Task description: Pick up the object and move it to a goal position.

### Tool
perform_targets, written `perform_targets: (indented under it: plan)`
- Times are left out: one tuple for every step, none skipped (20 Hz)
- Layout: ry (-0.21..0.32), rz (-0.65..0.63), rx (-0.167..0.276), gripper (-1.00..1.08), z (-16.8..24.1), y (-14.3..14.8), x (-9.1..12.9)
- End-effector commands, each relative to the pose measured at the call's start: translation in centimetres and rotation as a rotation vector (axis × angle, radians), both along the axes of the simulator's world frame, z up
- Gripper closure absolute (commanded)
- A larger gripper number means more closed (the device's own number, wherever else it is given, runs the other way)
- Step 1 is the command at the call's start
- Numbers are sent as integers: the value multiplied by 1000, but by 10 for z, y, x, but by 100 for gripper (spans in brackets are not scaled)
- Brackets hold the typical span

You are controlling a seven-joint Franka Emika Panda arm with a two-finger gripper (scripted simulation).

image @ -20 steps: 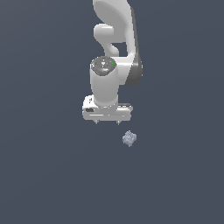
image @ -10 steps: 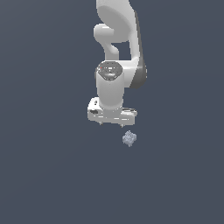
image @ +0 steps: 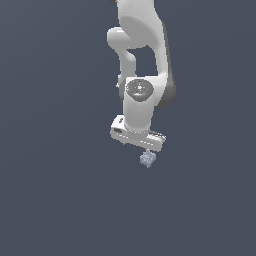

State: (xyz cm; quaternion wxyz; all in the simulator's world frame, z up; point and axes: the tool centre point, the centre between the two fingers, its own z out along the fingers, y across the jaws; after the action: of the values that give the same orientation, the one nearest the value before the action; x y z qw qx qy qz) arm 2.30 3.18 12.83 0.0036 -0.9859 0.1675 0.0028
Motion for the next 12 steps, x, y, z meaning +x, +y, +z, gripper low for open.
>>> perform_targets:
  plan:
    - [0, -53, -1, -92, -6, 9, 2]
    - [0, -74, -2, -92, -8, 13, 2]
    - [0, -94, -2, -92, -10, 17, 3]
    - [0, -115, -3, -92, -12, 20, 4]
    - [0, -136, -3, -92, -15, 24, 4]
    - [-1, -156, -4, -92, -17, 28, 5]
    - [-1, -176, -4, -92, -19, 31, 5]
    - [-1, -194, -5, -92, -21, 35, 5]
    - [-1, -212, -5, -92, -23, 38, 6]
    - [-1, -228, -5, -92, -25, 41, 6]
    - [-1, -243, -6, -92, -27, 43, 6]
    - [-2, -258, -6, -92, -28, 46, 7]
